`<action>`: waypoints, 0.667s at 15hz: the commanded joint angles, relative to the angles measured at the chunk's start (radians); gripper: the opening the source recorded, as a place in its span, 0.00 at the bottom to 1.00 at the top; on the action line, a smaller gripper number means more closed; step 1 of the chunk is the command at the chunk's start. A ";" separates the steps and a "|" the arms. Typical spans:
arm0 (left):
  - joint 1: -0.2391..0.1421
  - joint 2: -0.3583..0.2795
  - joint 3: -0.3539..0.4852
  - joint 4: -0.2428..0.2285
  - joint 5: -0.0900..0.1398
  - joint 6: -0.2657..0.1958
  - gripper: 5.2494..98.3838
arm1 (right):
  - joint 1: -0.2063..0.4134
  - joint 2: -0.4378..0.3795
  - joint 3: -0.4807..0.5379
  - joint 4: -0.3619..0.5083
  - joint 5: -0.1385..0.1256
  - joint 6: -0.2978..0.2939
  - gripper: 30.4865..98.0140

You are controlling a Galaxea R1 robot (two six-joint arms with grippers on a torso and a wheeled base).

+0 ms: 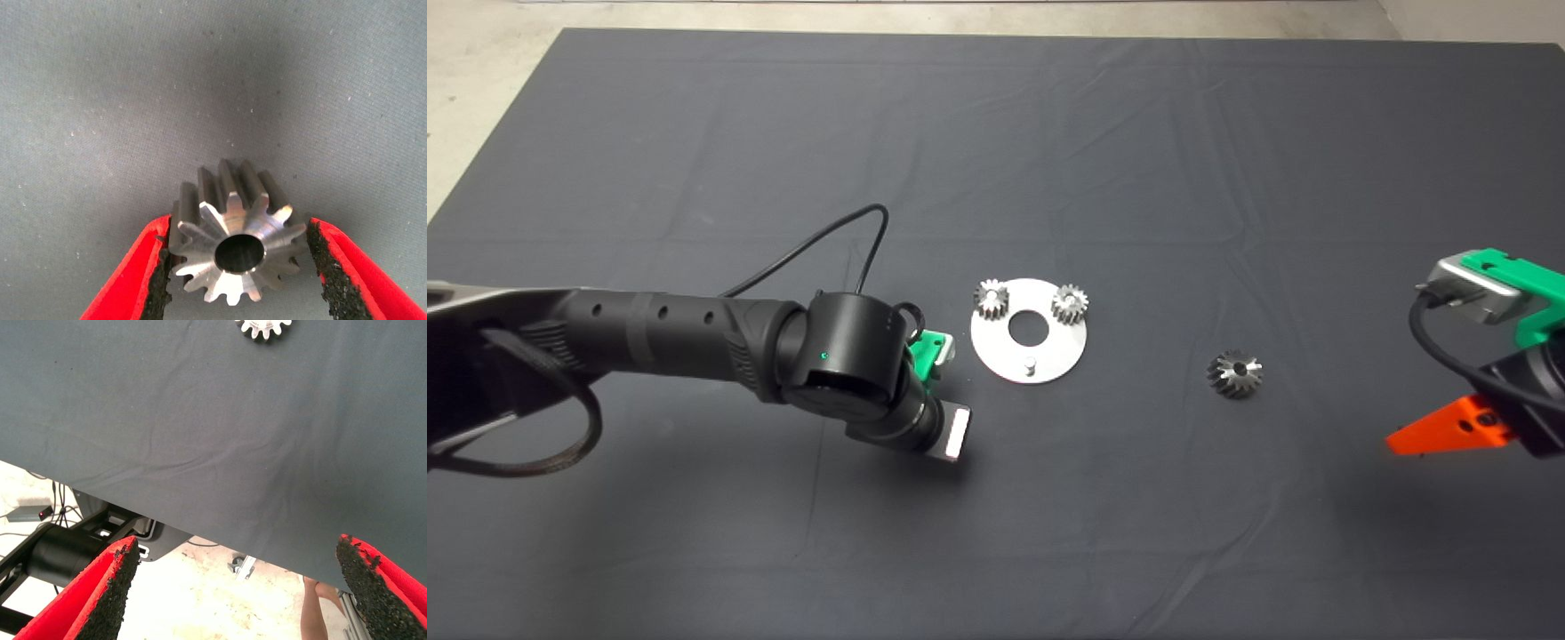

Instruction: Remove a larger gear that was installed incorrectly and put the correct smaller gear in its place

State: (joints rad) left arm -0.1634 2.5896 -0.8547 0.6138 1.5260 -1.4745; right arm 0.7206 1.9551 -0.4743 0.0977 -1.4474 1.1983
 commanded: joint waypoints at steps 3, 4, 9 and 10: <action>0.018 -0.005 0.004 0.012 0.094 0.023 0.48 | 0.022 -0.003 0.005 0.036 0.001 0.006 0.70; 0.018 -0.005 0.004 0.012 0.094 0.023 0.45 | 0.022 -0.003 0.004 0.036 0.001 0.006 0.70; 0.018 -0.009 -0.015 0.016 0.094 0.023 0.39 | 0.022 -0.003 0.004 0.036 0.001 0.006 0.70; 0.018 -0.009 -0.015 0.017 0.094 0.022 0.39 | 0.022 -0.003 0.004 0.036 0.001 0.006 0.70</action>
State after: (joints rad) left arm -0.1581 2.5872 -0.8547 0.6223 1.5384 -1.4543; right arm 0.7206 1.9551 -0.4743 0.0977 -1.4479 1.1983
